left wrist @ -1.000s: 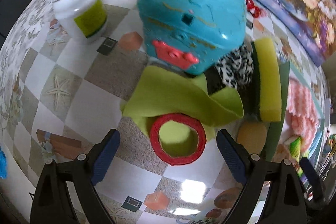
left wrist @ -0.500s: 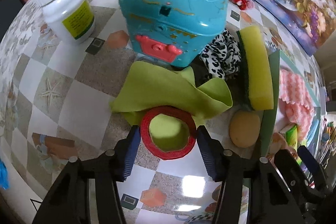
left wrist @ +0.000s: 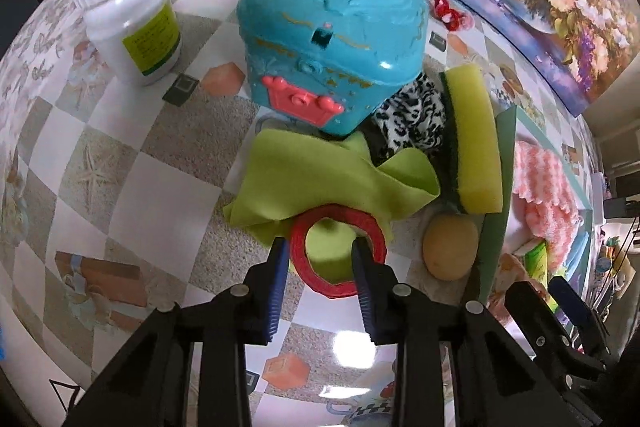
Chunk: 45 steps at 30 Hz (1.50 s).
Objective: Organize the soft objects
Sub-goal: 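Close the left tool on the red rubber ring and lift it, then grasp the lime green cloth with the right tool while the left tool holds the ring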
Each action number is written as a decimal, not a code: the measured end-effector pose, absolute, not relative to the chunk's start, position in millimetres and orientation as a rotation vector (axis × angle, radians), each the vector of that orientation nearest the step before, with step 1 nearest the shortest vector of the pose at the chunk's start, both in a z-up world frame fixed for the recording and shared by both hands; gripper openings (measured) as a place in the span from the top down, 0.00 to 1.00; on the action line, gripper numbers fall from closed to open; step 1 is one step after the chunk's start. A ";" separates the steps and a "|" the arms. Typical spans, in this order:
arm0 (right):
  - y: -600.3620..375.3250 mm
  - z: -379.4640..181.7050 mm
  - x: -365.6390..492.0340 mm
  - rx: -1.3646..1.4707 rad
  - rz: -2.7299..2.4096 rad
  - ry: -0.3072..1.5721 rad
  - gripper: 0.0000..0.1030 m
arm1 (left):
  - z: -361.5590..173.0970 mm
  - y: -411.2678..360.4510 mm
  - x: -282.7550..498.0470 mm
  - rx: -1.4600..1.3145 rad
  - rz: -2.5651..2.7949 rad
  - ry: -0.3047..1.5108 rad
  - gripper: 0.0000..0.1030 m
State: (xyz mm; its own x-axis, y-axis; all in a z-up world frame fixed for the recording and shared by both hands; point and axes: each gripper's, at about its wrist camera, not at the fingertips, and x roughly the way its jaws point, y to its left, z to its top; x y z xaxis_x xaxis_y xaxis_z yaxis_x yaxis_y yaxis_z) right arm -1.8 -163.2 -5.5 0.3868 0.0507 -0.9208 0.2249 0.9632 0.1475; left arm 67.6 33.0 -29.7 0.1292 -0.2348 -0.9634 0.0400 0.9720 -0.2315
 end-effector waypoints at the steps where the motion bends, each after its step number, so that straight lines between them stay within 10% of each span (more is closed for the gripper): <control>1: -163.2 -5.7 -2.0 0.266 -0.111 1.173 0.00 | -31.8 33.5 68.1 -0.161 -0.195 1.433 0.69; 7: -162.2 -6.1 -2.3 0.263 -0.108 1.176 0.00 | -43.4 38.6 72.6 -0.159 -0.174 1.445 0.88; 45: -55.7 -14.2 32.5 0.193 0.192 1.172 0.04 | -9.3 139.3 87.5 -0.347 0.014 1.260 0.89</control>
State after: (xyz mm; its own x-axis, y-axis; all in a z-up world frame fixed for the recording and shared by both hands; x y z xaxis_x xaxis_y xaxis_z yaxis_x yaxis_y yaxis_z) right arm 32.5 -55.7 -14.2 0.3757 0.2492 -0.8926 -0.0487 0.9672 0.2495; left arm 87.5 139.3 -9.3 0.3129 -0.1790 -0.9328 -0.1998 0.9477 -0.2488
